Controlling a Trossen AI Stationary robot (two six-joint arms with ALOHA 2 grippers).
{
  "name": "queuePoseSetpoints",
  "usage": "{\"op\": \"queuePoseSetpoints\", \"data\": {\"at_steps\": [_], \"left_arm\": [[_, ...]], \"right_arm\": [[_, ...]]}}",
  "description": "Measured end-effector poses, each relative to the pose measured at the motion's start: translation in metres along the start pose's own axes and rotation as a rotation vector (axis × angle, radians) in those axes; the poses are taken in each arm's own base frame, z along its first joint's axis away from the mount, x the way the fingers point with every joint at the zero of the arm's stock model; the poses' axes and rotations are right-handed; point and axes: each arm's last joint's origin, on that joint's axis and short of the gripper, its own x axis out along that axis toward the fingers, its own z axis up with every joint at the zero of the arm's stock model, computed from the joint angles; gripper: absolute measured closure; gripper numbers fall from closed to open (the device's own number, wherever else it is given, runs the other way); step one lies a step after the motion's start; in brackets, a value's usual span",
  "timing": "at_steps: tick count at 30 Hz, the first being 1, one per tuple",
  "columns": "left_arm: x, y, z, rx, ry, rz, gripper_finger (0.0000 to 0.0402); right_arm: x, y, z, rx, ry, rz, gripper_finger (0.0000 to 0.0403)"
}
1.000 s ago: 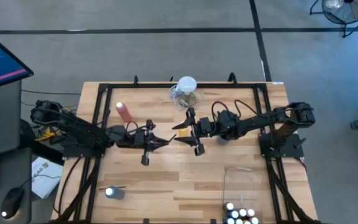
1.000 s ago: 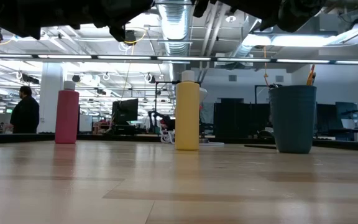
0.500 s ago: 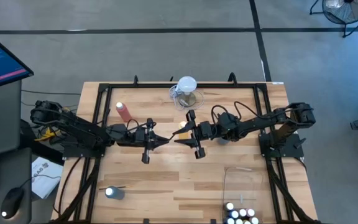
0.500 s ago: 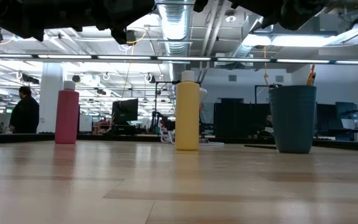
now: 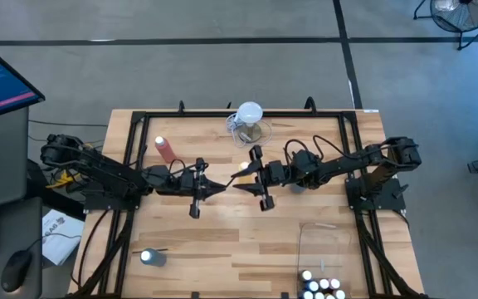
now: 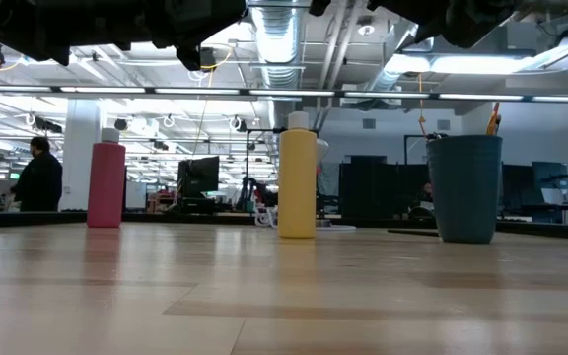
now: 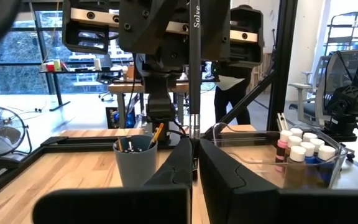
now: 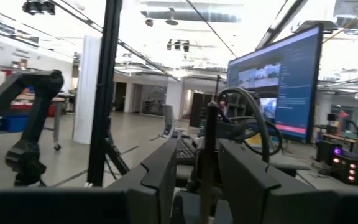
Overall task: Pick & Place Paint Supplies
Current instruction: Put the left black silver paintbrush into the blue cup
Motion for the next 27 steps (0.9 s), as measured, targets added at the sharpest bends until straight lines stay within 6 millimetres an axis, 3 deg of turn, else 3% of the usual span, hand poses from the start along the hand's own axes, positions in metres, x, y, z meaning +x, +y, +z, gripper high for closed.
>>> {"op": "queuePoseSetpoints", "data": {"at_steps": [13, 20, 27], "left_arm": [[0.0002, 0.0017, -0.0001, -0.004, 0.000, 0.007, 0.0401], [0.0002, 0.0016, -0.0003, -0.004, 0.003, 0.007, 0.0402], [0.0001, 0.0016, -0.0011, -0.003, 0.009, 0.006, 0.0401]], "right_arm": [[0.0000, -0.0009, -0.0001, -0.001, 0.001, -0.024, 0.0321], [0.0000, -0.0012, -0.0006, -0.020, 0.007, -0.023, 0.0390], [0.0001, -0.0010, -0.0015, -0.020, 0.018, -0.022, 0.0396]]}}
